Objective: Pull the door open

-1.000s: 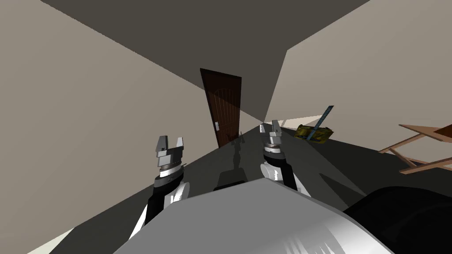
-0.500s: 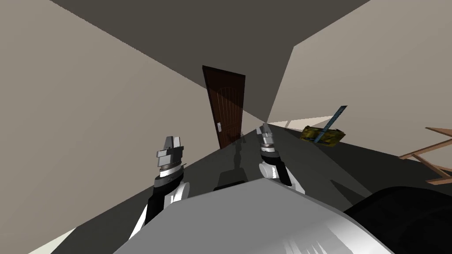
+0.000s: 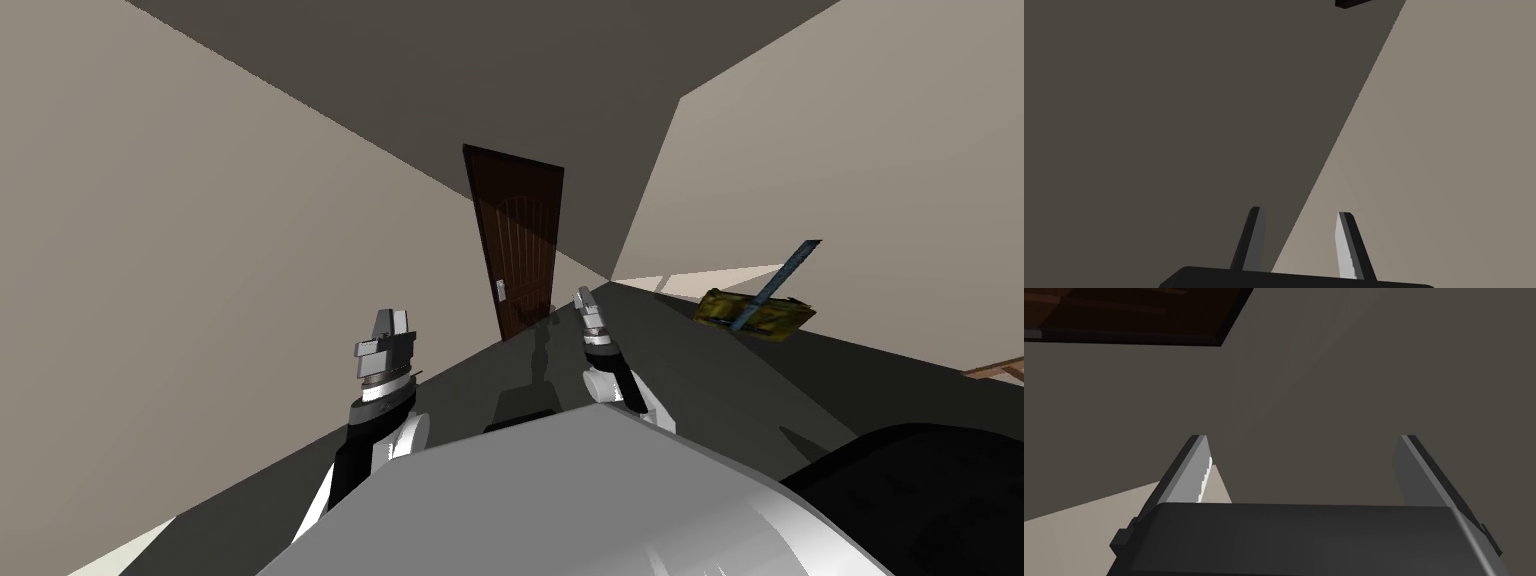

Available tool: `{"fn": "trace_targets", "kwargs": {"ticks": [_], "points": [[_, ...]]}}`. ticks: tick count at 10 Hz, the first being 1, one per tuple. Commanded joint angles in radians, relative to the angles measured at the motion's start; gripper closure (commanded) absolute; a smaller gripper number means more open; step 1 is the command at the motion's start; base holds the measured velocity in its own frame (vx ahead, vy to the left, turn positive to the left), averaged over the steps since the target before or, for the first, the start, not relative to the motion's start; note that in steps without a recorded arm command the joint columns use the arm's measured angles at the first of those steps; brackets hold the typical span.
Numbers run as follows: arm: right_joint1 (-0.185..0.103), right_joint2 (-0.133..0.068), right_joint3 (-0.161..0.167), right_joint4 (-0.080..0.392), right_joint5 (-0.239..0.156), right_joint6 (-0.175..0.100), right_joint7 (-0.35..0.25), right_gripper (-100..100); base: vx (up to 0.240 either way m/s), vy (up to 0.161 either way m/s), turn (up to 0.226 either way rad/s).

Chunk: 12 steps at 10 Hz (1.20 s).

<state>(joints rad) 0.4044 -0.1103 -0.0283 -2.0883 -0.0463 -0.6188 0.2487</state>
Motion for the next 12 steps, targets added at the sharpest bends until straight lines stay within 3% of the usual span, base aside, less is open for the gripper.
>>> {"fn": "trace_targets", "kwargs": {"ticks": [1,2,12], "points": [[-0.019,-0.016,-0.005,0.029,0.007,0.012,0.021,-100,0.122,0.040,0.034],[-0.033,-0.029,-0.002,0.065,0.019,0.016,0.048,-100,0.129,0.044,0.054],[-0.117,-0.101,0.014,0.270,0.088,0.039,0.198,-100,0.105,0.041,0.043]]}}
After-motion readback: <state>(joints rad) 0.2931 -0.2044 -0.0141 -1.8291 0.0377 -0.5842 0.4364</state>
